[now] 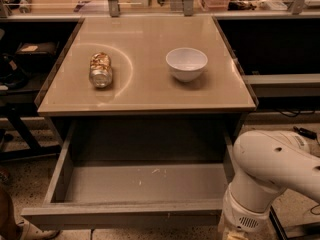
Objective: Close top drawer
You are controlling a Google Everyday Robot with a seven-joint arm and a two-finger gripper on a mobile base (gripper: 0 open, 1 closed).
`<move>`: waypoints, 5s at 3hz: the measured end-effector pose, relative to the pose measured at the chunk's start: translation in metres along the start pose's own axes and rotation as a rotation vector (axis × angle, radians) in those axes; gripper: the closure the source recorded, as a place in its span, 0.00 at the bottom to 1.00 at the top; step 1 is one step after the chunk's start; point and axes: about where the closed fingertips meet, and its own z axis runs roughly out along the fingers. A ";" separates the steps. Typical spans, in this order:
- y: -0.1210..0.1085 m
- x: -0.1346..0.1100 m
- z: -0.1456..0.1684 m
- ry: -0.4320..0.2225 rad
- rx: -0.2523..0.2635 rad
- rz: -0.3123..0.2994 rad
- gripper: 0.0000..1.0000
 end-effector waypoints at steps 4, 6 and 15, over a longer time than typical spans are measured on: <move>0.000 0.000 0.000 0.000 0.000 0.000 0.42; -0.009 -0.012 -0.008 -0.002 0.113 -0.014 0.88; -0.054 -0.042 -0.036 -0.011 0.311 -0.022 0.00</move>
Offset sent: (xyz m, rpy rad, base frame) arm 0.0000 0.0000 0.0000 0.0000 0.0000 0.0000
